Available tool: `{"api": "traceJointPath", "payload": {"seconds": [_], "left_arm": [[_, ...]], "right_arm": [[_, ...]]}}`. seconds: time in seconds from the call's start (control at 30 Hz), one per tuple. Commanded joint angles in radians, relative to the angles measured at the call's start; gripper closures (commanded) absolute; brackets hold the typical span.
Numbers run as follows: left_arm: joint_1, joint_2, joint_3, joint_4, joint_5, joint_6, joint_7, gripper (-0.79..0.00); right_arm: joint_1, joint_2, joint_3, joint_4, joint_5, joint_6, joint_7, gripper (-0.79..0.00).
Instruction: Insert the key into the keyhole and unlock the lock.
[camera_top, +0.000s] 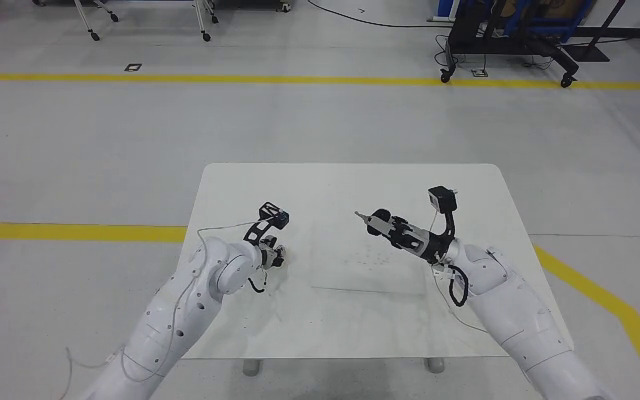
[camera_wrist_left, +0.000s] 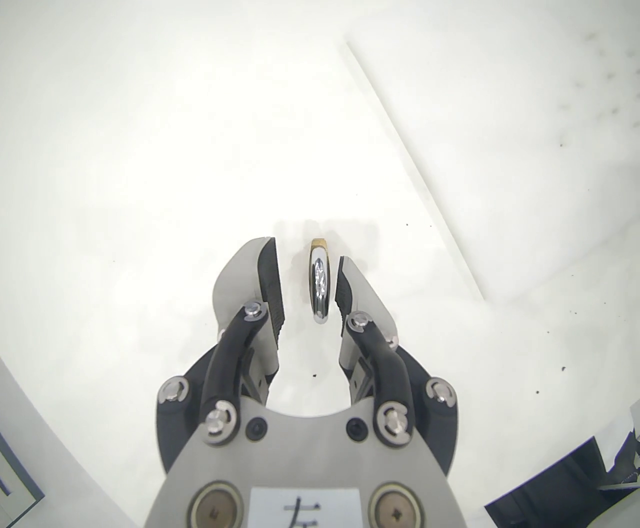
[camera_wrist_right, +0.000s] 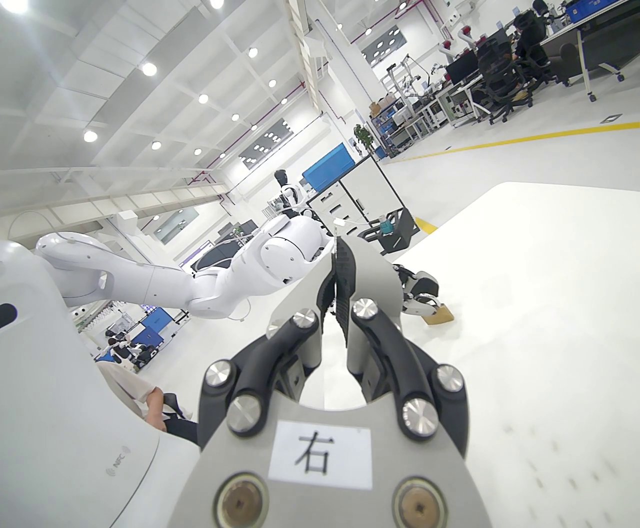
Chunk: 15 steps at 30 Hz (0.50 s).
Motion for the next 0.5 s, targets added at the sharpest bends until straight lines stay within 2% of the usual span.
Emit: {"api": "traceJointPath", "payload": {"seconds": [0.0, 0.07, 0.17, 0.23, 0.3, 0.47], "left_arm": [[0.004, 0.001, -0.009, -0.005, -0.006, -0.007, 0.000, -0.249], [0.010, 0.003, -0.018, -0.012, -0.006, -0.009, 0.000, -0.237], [0.019, 0.005, -0.028, -0.020, -0.009, -0.012, -0.004, -0.175], [0.022, 0.005, -0.032, -0.023, -0.012, -0.018, -0.008, -0.108], [0.023, 0.005, -0.035, -0.024, -0.014, -0.023, -0.011, 0.000], [0.022, 0.002, -0.025, -0.018, 0.013, -0.025, -0.005, 0.000]], "right_arm": [[0.000, 0.000, 0.000, 0.000, 0.000, 0.000, 0.000, 0.000], [0.000, 0.000, 0.000, 0.000, 0.000, 0.000, 0.000, 0.000], [0.000, 0.000, 0.000, 0.000, 0.000, 0.000, 0.000, 0.000], [0.000, 0.000, 0.000, 0.000, 0.000, 0.000, 0.000, 0.000], [0.000, 0.000, 0.000, 0.000, 0.000, 0.000, 0.000, 0.000], [0.000, 0.000, 0.000, 0.000, 0.000, 0.000, 0.000, 0.000]]}}
